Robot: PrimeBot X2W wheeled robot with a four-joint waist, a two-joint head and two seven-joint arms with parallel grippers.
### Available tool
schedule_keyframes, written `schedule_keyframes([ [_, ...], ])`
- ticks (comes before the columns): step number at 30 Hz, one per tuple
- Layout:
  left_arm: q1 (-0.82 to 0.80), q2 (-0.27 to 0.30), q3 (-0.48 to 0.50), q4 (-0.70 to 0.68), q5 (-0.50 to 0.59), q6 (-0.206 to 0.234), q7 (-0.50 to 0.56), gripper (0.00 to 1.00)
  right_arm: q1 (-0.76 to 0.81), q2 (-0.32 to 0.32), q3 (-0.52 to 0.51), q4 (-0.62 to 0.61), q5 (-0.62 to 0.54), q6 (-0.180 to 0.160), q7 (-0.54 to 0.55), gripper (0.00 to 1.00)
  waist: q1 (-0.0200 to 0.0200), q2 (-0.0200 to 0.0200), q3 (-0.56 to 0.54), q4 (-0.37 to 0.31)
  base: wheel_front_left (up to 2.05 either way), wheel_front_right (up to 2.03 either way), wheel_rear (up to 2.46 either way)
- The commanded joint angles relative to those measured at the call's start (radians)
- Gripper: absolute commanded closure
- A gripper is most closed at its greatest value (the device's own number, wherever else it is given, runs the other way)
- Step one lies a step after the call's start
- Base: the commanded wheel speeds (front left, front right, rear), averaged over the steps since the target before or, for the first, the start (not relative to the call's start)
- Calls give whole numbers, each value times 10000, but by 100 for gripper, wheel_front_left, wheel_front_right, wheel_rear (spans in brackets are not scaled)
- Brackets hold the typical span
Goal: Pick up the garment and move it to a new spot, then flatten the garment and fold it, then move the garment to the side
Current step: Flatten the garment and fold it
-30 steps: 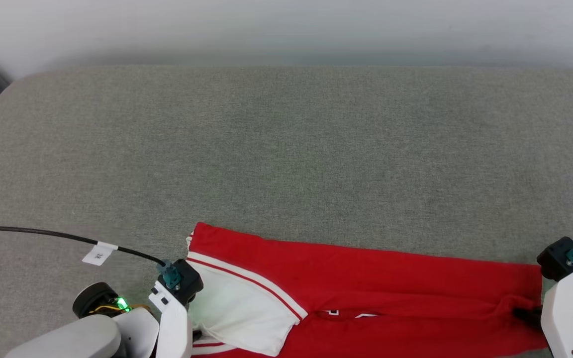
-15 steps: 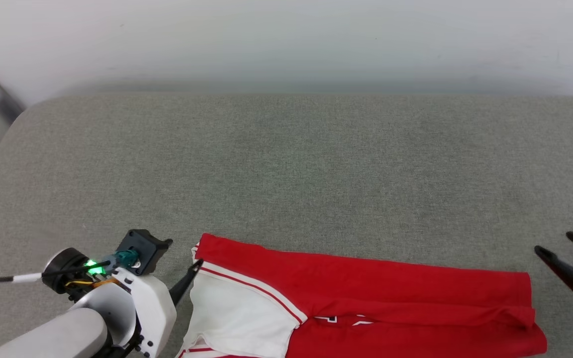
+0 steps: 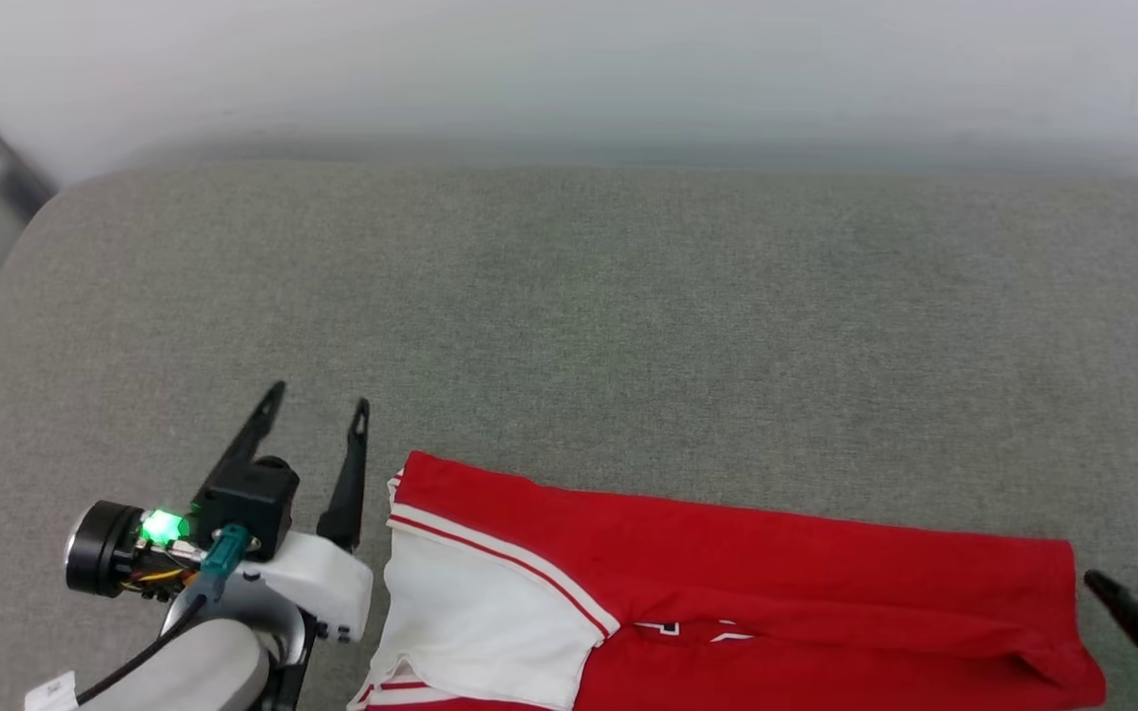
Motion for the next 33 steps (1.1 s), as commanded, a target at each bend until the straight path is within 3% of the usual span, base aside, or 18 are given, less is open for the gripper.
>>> schedule_keyframes([
  [1,323,-332,637,-125,345,335,-62,0,191,236,-86,91,39,-9,184,0,0,0,135,80,0,0,0],
  [4,965,-784,1651,-321,1077,528,-69,0,313,636,-97,272,76,-9,473,0,0,0,251,154,0,0,0],
  [8,1742,-1453,2870,-512,1920,400,-73,0,372,1022,5,645,152,-9,815,0,0,0,336,257,0,0,0],
  [15,2974,-2451,4661,-650,3386,-166,-75,0,455,1644,944,1174,457,-3,1559,0,0,0,373,406,0,0,0],
  [23,3832,-3502,6045,-739,4677,-773,-75,0,246,1774,1802,1141,811,54,1768,0,0,0,350,443,0,0,0],
  [25,4049,-3786,6347,-803,4982,-954,-75,0,87,1672,1857,1176,818,54,1620,73,0,0,321,432,0,0,0],
  [26,4150,-3926,6476,-833,5127,-1050,-75,0,29,1623,1863,1199,860,54,1585,100,0,0,302,430,0,0,0],
  [33,4834,-4695,7310,-918,5897,-1652,-69,0,-296,917,1624,1176,965,-7,1124,100,0,0,21,366,0,0,0],
])
